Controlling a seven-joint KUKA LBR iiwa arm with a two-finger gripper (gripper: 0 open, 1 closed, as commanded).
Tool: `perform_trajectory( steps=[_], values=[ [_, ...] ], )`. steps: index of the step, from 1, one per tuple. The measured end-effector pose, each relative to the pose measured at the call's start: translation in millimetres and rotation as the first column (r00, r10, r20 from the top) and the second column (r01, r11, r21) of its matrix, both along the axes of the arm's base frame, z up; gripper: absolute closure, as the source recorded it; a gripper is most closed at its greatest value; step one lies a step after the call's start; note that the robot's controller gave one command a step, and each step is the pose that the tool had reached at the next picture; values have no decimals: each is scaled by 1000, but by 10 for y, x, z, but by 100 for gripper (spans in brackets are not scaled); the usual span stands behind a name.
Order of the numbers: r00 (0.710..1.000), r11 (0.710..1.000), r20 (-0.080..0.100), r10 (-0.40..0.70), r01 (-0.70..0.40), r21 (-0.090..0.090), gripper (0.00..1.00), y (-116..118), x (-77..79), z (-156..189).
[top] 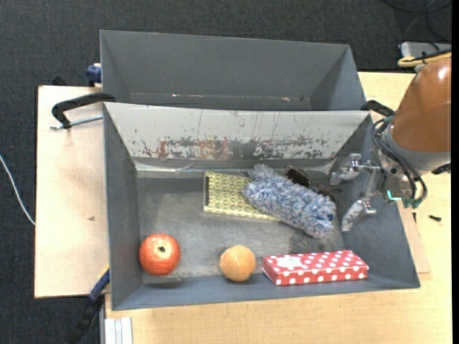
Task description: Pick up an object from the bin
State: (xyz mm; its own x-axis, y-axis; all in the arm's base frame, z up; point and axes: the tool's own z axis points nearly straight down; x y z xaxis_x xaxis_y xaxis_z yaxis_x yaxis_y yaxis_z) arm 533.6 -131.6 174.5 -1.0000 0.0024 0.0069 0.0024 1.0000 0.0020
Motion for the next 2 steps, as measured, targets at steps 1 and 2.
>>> perform_trajectory(
  steps=[1, 2],
  values=[
    [1000, 1000, 8, 2, -2, -1, 0, 4, 19, 39],
    [998, 998, 15, -57, 57, -2, 0, 4, -25, -276]
  ],
)
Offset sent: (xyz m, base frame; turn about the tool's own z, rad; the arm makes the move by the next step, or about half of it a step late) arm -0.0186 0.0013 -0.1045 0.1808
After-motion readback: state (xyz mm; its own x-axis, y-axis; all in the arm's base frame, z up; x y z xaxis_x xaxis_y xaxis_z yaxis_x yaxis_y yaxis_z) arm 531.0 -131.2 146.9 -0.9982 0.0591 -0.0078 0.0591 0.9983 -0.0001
